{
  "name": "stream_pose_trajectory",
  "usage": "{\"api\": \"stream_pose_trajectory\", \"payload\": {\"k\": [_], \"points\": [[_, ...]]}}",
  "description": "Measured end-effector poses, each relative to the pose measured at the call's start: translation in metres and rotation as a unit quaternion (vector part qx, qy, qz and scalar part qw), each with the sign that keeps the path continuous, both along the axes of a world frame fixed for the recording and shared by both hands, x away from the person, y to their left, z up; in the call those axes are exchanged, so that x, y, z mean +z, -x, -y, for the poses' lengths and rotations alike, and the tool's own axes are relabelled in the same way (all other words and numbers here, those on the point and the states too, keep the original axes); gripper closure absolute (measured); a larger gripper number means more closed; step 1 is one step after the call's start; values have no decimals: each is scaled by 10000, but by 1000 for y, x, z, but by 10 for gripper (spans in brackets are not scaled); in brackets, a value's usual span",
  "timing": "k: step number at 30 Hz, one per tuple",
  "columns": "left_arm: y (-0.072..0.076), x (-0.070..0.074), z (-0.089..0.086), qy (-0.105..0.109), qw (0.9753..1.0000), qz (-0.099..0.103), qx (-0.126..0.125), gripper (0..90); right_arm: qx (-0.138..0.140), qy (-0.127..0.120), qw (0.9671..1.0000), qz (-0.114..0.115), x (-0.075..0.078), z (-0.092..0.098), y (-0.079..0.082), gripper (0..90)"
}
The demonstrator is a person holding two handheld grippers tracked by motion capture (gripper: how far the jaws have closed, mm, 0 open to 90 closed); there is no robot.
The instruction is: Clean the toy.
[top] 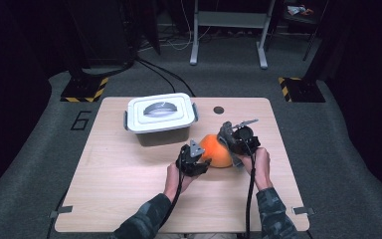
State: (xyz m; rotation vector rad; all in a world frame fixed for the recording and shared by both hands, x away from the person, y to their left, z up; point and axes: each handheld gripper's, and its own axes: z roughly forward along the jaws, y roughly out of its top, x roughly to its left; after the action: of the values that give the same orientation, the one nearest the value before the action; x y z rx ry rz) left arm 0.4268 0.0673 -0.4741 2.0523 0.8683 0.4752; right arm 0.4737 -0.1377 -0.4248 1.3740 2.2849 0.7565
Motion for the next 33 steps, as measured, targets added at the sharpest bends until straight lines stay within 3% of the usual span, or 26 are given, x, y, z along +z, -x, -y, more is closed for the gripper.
{"api": "stream_pose_trajectory", "payload": {"k": [5, 10, 16, 23, 27, 33], "points": [[-2, -1, 1, 5, 10000, 24, -33, 746, -37, -85, 9999, 44, -1, 2, 0, 741], [-1, 6, -1, 150, 9998, -1, -114, 805, -125, -219, 9995, 164, 4, 7, 3, 744], [2, 15, -1, 282, 9995, 10, -169, 811, -106, -293, 9992, 255, 16, 8, 9, 743], [5, 21, 5, 346, 9990, -62, -268, 808, 264, -332, 9980, 467, 35, -12, 18, 742], [4, 19, 6, 342, 9990, -123, -257, 805, 401, -175, 9982, 401, 29, -26, 16, 741], [3, 18, 6, 393, 9988, -144, -234, 803, 328, -98, 9987, 386, 26, -24, 13, 742]]}}
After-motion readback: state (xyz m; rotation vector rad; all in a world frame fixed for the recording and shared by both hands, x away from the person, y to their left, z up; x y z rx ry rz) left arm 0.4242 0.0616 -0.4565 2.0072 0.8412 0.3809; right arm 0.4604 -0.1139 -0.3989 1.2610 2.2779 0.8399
